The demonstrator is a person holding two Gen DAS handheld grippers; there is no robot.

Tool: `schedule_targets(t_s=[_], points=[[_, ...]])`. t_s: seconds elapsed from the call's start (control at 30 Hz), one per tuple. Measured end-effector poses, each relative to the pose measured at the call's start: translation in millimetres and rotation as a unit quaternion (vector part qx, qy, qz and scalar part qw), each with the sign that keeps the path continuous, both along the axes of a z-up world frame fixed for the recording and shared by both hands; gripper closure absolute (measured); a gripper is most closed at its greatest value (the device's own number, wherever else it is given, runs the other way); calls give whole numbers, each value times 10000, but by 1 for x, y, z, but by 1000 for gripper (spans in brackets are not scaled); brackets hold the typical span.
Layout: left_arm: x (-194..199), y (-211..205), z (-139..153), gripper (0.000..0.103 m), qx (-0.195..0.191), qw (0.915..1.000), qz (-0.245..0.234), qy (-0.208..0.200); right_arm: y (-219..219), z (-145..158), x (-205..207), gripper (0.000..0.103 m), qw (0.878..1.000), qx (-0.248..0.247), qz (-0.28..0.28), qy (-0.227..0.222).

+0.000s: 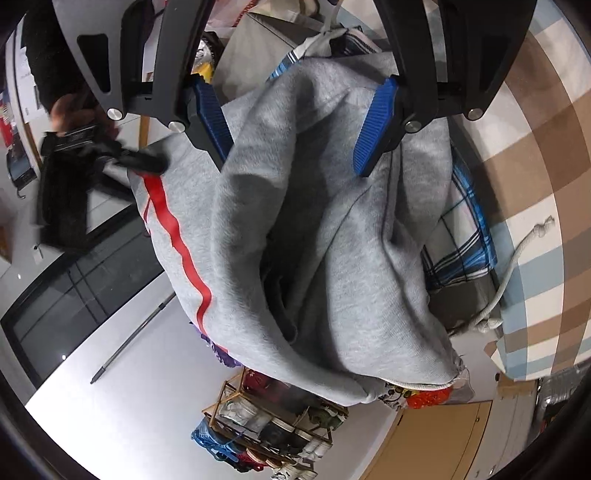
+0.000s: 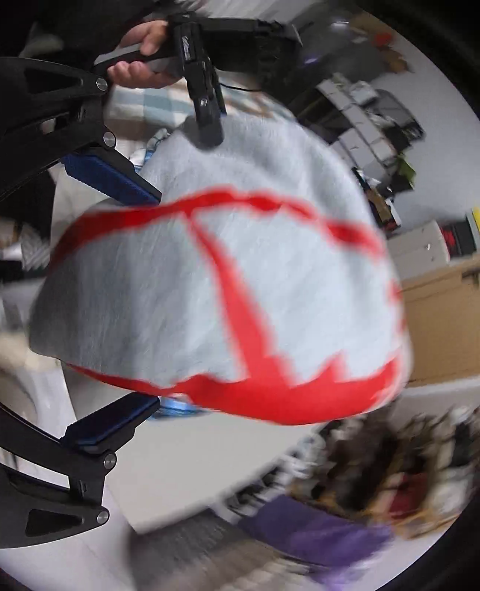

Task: Fold large clothes
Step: 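Carry the folded hoodie onto the grey box and lower it, then open both grippers and pull them back from the hoodie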

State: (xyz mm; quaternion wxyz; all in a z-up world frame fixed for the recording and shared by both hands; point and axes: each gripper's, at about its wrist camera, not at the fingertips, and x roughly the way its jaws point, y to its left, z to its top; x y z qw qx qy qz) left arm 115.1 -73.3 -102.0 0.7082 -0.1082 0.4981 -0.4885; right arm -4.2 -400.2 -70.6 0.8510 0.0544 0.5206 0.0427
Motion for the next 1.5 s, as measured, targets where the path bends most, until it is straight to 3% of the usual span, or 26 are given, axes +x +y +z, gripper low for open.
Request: schedule_targets(t_s=[0.1,0.17,0.23,0.27,0.33,0.4,0.47,0.5,0.6,0.67,0.83,0.93,1.1,1.17,1.3,1.37,1.43,1.5], points=[[0,3,-3,42,-108,9998,-30,143,14,60,12,0,9970,-202,115,-745],[1,-3,-2,43,-123,9999,-61,89,26,84,29,0,9947,-205,223,-978],[-1,-4,-3,43,-126,9999,-66,13,38,95,63,0,9926,-676,174,-996],[-3,-3,-4,43,-131,9999,-70,-10,46,92,87,0,9908,-1050,60,-849],[-6,-1,-4,43,-111,9999,-104,-80,56,75,120,0,9905,-1306,42,-430],[-7,2,-4,42,-115,9997,-156,-115,73,30,154,5,9856,-1614,439,248],[-6,8,-6,42,-142,9997,-175,-88,85,-8,165,2,9754,-1969,634,762],[-5,10,-6,42,-92,9998,-156,-115,90,-20,170,0,9742,-2042,608,745],[0,20,-8,42,-181,9998,-127,-17,82,-15,178,0,9830,-1679,227,714],[0,19,-8,42,-200,9996,-179,62,82,-9,177,0,9827,-1688,246,716],[3,20,-2,42,-240,9994,-229,133,49,46,136,2,9992,-381,80,-118],[4,21,-2,42,-217,9993,-242,169,29,57,104,2,9998,141,-94,-97],[5,22,1,42,-131,9995,-210,202,6,32,67,1,9941,1071,-100,166],[3,30,0,42,-121,9995,-148,258,0,17,60,0,9919,1253,-221,-2],[-6,40,9,42,317,9994,42,-104,-20,4,38,0,9786,1738,-721,-840],[-13,50,19,42,441,9984,123,-318,-17,14,22,0,9738,1722,-974,-1118],[-22,64,31,42,525,9963,307,-611,-11,27,-2,0,9615,2046,-1080,-1481],[-35,79,46,42,628,9923,519,-930,1,38,-29,0,9582,1940,-1093,-1798]])
